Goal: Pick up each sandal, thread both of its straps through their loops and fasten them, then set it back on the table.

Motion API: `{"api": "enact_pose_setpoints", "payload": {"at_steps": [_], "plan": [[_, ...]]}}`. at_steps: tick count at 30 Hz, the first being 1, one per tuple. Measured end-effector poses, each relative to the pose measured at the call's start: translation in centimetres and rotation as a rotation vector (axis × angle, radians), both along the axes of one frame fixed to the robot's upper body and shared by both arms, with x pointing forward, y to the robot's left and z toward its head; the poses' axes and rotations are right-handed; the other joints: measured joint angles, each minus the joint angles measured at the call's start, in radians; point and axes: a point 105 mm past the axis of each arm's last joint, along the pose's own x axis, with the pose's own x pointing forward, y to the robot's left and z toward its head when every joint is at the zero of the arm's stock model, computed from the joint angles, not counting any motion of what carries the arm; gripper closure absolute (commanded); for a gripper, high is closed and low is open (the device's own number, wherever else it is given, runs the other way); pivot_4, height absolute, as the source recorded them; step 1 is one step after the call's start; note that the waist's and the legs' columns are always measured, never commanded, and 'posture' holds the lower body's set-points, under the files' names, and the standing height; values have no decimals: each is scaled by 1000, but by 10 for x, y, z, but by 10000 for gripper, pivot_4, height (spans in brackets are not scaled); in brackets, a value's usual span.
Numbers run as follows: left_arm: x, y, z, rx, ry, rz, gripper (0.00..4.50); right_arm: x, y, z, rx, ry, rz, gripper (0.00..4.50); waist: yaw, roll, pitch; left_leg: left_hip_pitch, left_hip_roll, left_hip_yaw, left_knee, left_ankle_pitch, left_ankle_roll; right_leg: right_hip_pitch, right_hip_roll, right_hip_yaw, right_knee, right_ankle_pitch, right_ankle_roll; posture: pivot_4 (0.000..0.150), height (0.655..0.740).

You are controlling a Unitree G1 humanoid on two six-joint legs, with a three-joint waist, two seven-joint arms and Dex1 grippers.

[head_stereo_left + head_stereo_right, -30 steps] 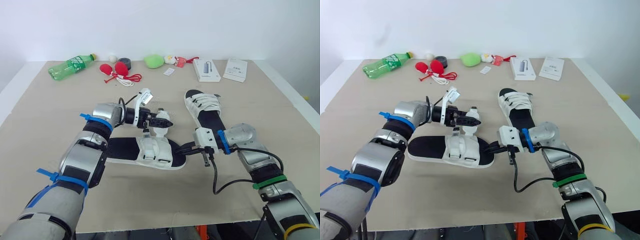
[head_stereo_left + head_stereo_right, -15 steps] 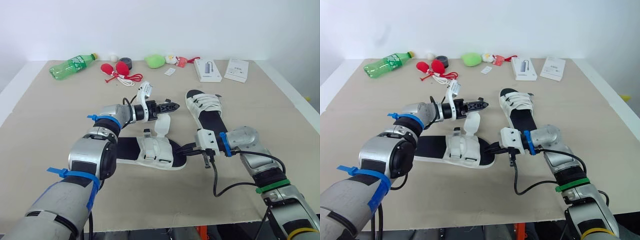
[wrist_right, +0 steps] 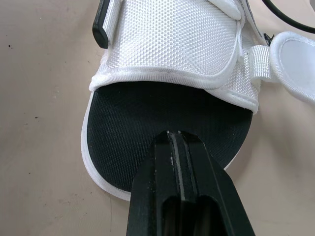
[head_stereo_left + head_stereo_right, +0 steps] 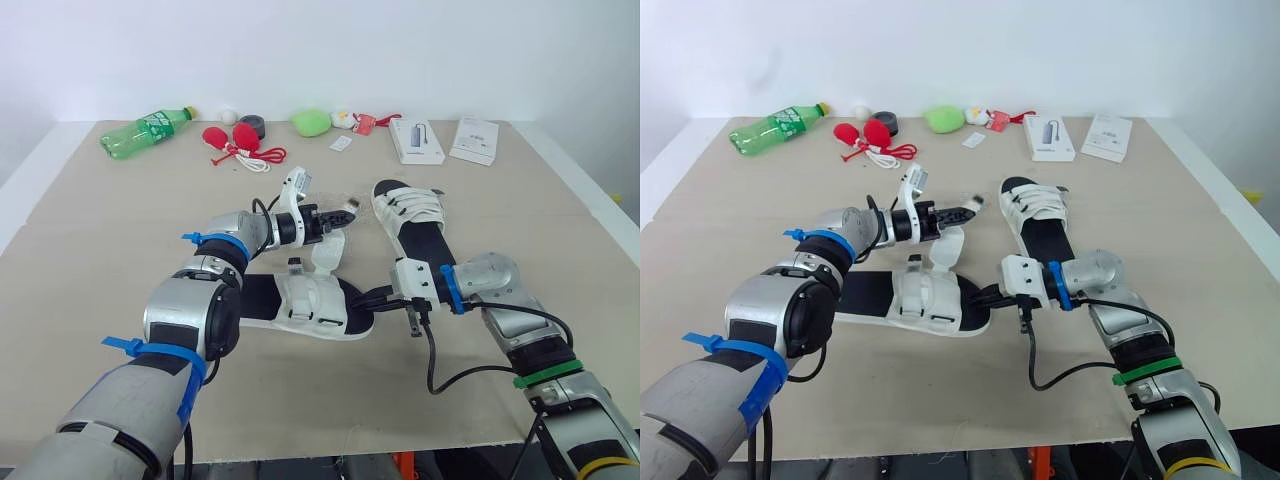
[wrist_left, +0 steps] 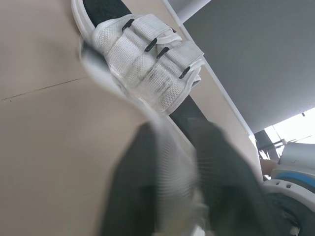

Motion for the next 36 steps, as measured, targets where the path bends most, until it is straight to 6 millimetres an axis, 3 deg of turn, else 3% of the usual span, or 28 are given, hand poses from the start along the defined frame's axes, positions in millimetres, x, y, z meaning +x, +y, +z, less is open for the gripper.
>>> {"api": "enact_pose_setpoints", "payload": {"at_steps": [7,13,19,24,29,33,36], "plan": [[3,3,4,56,-124,-8,44787,0,0,0,0,1,-1,45000,0,0,0,0,0,0,0,0,-1,0,0,0,0,0,0,1500,7400],[-2,19,15,339,-740,-134,44787,0,-1,0,-3,4,-4,45000,2,0,0,0,0,0,-1,1,-2,0,0,0,0,1,0,1500,7400],[-57,40,21,627,-1616,-393,44787,1,-2,0,-5,2,-4,45000,5,0,0,1,1,1,-3,2,-2,0,-1,1,0,1,-1,1500,7400],[-96,49,16,655,-2067,-525,44787,4,-2,0,-13,-8,1,45000,5,0,0,2,1,3,0,3,0,1,-1,3,0,0,-5,1500,7400],[-115,57,9,640,-2306,-638,44787,8,2,1,-12,-10,21,45000,5,0,0,2,1,4,0,4,1,1,-2,4,0,1,-5,1500,7400],[-120,56,3,634,-2363,-694,44787,9,2,1,-16,-9,32,45000,5,0,0,2,1,4,0,4,1,1,-1,4,0,1,-5,1500,7400],[-115,56,4,649,-2322,-649,35851,10,3,1,-17,-11,41,45000,4,0,0,2,1,4,0,4,1,1,-1,4,0,1,-5,1500,7400]]}}
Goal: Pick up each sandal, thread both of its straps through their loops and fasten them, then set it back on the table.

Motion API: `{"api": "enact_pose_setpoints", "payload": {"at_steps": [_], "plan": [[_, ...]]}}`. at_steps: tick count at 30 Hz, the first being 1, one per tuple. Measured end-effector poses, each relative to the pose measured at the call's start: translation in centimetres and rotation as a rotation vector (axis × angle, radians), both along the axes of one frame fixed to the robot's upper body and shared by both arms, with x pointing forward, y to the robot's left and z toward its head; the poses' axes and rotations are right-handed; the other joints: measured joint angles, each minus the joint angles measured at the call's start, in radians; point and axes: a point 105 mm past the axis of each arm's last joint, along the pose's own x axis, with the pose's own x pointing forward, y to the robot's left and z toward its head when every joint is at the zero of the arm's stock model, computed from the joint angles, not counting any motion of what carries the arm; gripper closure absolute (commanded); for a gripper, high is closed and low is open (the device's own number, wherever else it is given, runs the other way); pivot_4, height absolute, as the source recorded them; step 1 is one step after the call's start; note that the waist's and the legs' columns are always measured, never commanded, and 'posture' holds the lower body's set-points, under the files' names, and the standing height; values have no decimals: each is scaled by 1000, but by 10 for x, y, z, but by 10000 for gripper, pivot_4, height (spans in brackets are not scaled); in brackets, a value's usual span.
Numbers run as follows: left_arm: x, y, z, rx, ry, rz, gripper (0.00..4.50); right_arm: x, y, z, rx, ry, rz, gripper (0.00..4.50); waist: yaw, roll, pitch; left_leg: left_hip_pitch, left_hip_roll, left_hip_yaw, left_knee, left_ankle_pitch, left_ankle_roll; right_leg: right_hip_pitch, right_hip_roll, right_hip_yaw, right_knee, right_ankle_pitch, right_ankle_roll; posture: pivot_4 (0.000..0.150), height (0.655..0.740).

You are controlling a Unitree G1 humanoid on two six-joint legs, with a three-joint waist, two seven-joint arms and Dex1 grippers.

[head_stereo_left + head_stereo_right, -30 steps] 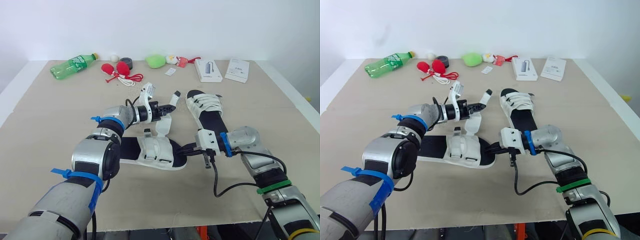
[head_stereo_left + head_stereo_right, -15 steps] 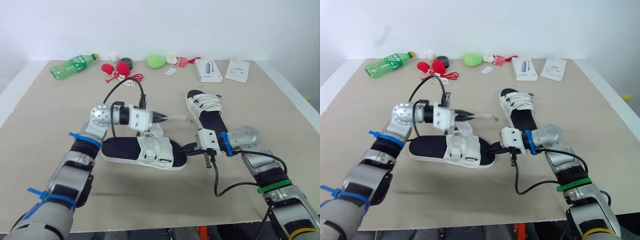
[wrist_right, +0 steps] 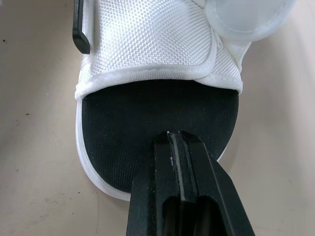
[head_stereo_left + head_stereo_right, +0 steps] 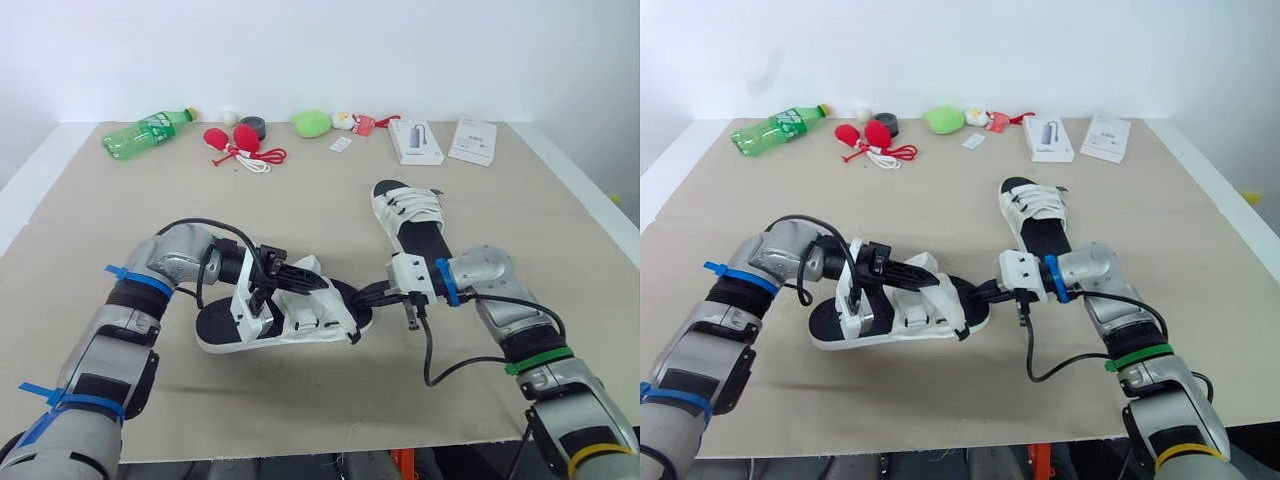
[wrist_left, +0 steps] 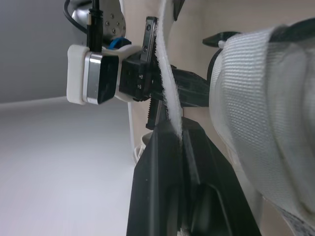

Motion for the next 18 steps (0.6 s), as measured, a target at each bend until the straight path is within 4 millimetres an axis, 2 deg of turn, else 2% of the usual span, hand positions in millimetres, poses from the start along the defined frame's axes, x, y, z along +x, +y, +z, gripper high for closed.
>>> {"api": "enact_pose_setpoints", "payload": {"at_steps": [4,6,11,13,16,18], "plan": [[9,3,0,-4,49,70,17241,0,0,0,-6,-2,6,45000,-1,0,0,0,0,0,0,0,0,0,0,0,0,0,0,1500,7400],[11,2,5,-25,63,92,9876,0,0,0,-8,-4,8,45000,-1,0,0,0,0,0,0,0,0,0,0,0,0,0,0,1500,7400],[17,13,24,-67,113,191,9876,1,1,0,-7,-4,15,45000,-2,0,0,0,0,0,0,0,0,0,0,0,1,-1,0,1500,7400],[11,26,25,-49,146,239,9876,0,1,0,-11,0,25,45000,-4,0,0,1,1,0,-1,0,0,0,0,0,1,-1,-1,1500,7400],[7,39,19,-64,269,322,9876,0,1,0,-14,2,30,45000,-3,0,0,1,1,0,-2,0,0,0,1,0,2,-2,-1,1500,7400],[5,43,19,-138,440,390,9876,0,0,0,-15,6,31,45000,-3,0,0,1,2,0,-1,0,0,0,1,0,3,-2,-2,1500,7400]]}}
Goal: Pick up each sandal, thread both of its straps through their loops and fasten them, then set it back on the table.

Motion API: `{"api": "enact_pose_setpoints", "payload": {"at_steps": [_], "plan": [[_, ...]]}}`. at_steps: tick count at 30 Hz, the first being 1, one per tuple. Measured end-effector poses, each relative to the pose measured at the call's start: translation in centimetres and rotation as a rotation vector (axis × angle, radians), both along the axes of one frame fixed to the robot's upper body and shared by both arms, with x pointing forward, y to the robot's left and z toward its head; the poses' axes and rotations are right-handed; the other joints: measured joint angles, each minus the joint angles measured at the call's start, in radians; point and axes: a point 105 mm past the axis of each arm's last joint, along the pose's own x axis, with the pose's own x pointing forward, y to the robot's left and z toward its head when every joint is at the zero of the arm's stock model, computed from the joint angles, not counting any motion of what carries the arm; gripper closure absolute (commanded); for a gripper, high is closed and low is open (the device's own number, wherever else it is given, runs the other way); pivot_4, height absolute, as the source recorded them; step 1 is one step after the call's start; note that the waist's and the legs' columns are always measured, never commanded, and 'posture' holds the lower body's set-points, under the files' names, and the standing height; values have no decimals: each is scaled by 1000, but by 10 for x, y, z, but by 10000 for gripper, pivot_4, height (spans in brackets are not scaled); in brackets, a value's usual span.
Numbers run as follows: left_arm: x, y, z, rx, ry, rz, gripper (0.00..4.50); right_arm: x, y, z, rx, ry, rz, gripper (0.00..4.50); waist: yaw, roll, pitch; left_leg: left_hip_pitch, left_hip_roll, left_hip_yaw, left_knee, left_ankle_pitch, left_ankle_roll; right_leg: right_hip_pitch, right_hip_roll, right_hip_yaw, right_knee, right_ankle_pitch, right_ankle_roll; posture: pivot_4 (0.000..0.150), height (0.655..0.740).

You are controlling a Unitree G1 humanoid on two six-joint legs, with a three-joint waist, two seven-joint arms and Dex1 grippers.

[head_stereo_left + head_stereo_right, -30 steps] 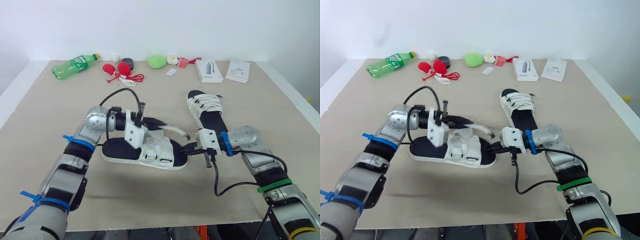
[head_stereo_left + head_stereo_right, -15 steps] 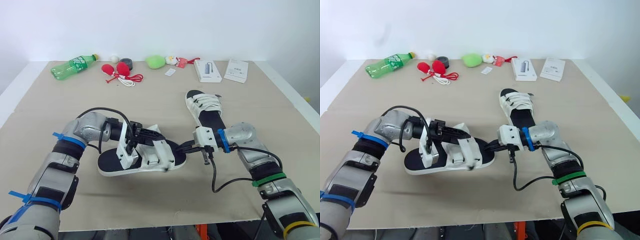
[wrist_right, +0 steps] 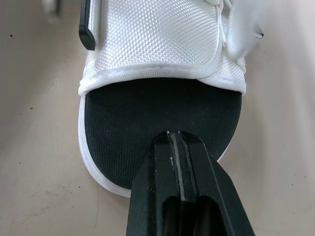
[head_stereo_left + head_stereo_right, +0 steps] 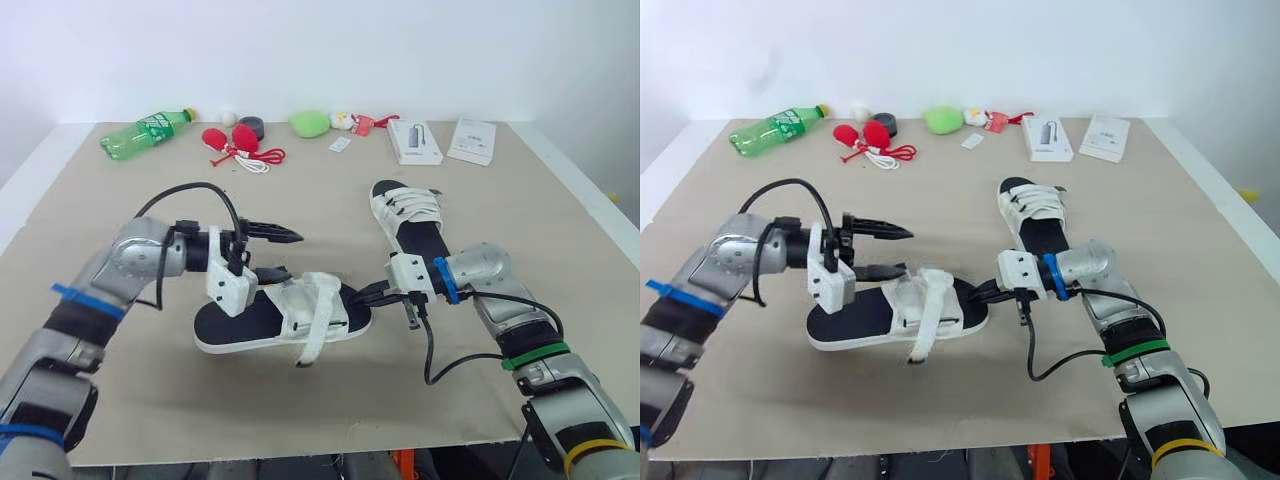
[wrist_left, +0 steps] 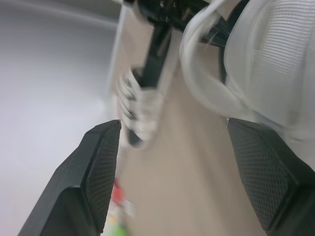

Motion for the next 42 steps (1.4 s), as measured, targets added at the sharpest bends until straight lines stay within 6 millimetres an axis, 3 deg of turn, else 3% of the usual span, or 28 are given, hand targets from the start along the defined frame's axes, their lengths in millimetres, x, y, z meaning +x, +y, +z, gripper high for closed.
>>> {"api": "enact_pose_setpoints", "payload": {"at_steps": [1,3,5,7,10,12,20,25,31,35,40,42], "plan": [[-2,6,6,-127,202,78,9876,0,1,0,1,1,1,45000,0,0,0,0,1,0,0,0,0,0,0,-1,1,0,-1,1500,7400],[-5,11,11,-212,364,122,9876,1,2,0,3,1,4,45000,-1,0,0,0,2,0,0,0,0,0,1,-1,1,0,-1,1500,7400],[-26,19,19,-369,767,162,9876,0,2,-1,5,9,10,45000,-2,1,0,1,3,0,0,-1,0,0,0,-2,1,-2,-3,1500,7400],[-49,14,22,-452,1035,129,9876,-1,2,-1,1,11,12,45000,-1,0,0,2,3,-1,-1,-1,0,1,1,-4,1,-3,-4,1500,7400],[-81,3,6,-442,1322,98,9876,-1,2,-2,2,14,11,45000,-1,1,0,3,3,-1,-1,-1,0,1,1,-4,1,-3,-5,1500,7400],[-103,-6,-15,-384,1471,114,9876,-1,2,-2,2,17,10,45000,0,0,0,3,3,-1,0,-1,0,1,1,-4,1,-3,-5,1500,7400],[-98,-22,-50,-346,1482,225,9876,-1,3,-3,2,22,11,45000,1,-1,-1,2,3,0,2,-1,-1,0,1,-4,0,-2,-6,1500,7400],[-92,-37,-63,-297,1446,236,9876,-1,4,-3,0,26,14,45000,1,-1,-1,2,3,-1,2,-2,-2,0,1,-4,0,-2,-6,1500,7400],[-83,-41,-74,-269,1420,296,9876,-3,4,-3,-2,32,17,45000,0,-1,-1,2,3,-1,2,-1,-2,0,1,-4,0,-2,-6,1500,7400],[-81,-46,-78,-280,1444,295,19977,-4,4,-3,-3,33,18,45000,1,-1,-1,2,3,-1,2,-2,-2,0,1,-4,0,-2,-6,1500,7400],[-80,-46,-77,-290,1456,300,43658,-4,4,-3,-1,34,15,45000,1,-2,-1,2,3,-1,2,-2,-2,0,1,-4,0,-2,-6,1500,7400],[-81,-43,-73,-291,1480,287,44396,-4,4,-3,0,34,14,45000,1,-2,-1,2,3,-1,2,-2,-2,0,1,-4,0,-2,-6,1500,7400]]}}
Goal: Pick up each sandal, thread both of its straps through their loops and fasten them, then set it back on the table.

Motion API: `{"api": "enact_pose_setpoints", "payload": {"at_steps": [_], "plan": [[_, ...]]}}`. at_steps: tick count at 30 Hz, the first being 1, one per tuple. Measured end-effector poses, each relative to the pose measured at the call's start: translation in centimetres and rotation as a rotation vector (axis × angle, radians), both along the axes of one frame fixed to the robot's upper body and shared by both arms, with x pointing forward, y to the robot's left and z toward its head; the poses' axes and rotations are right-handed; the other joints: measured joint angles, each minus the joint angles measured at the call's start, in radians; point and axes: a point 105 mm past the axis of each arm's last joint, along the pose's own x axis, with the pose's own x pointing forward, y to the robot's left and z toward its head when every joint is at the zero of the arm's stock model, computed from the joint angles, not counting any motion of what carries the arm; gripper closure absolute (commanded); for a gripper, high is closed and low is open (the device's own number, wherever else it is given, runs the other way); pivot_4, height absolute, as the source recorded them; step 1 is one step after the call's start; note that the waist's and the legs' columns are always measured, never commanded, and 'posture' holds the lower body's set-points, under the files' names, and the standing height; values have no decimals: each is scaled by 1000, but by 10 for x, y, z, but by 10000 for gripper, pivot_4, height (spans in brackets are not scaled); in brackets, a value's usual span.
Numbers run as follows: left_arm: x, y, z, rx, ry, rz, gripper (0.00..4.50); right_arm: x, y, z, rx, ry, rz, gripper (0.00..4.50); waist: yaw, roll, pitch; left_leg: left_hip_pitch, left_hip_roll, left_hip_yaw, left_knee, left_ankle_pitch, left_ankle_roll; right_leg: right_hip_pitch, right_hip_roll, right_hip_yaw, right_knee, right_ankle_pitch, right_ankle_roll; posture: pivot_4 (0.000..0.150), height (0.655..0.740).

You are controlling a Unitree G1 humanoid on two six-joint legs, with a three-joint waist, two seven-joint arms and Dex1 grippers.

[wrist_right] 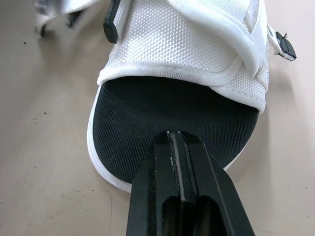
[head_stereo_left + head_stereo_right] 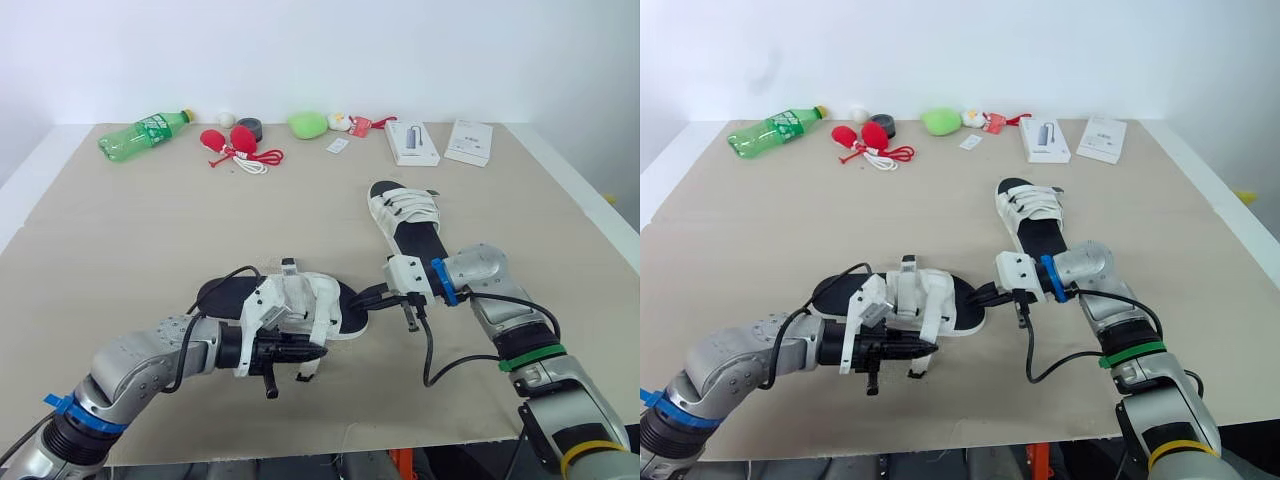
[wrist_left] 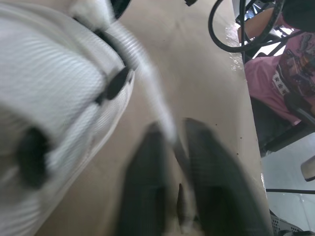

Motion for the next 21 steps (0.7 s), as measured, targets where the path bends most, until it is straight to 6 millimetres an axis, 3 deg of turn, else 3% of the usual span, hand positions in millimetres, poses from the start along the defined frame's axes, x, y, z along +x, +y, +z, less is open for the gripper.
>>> {"api": "enact_pose_setpoints", "payload": {"at_steps": [4,6,8,10,11,15,21], "plan": [[-1,4,14,-51,40,-22,44396,0,0,0,0,0,-1,45000,0,0,0,0,0,0,0,0,0,0,0,0,0,0,0,1500,7400],[4,6,35,-122,89,-44,44396,0,-1,0,-2,-1,-3,45000,0,0,0,0,0,-1,0,0,0,0,0,-1,0,0,0,1500,7400],[18,10,62,-215,90,-26,44396,0,-1,0,-2,-2,-3,45000,0,0,0,0,0,-1,0,0,0,0,0,-1,0,0,0,1500,7400],[29,11,73,-259,97,4,44396,0,-1,0,-1,-4,-2,45000,0,-1,0,0,0,-1,0,0,0,1,0,-1,0,0,1,1500,7400],[45,8,80,-297,116,50,44396,0,-1,0,-3,-4,0,45000,0,-1,0,0,-1,-2,0,0,0,1,0,-1,0,0,1,1500,7400],[65,3,84,-272,159,96,44396,0,0,1,0,-9,5,45000,-2,-2,-1,-1,-1,-3,0,0,0,1,1,-1,0,0,2,1500,7400],[71,-7,69,-203,218,92,44396,0,-1,0,-1,-11,7,45000,-1,-2,-1,-1,-1,-3,-1,0,-1,1,1,-1,0,0,3,1500,7400]]}}
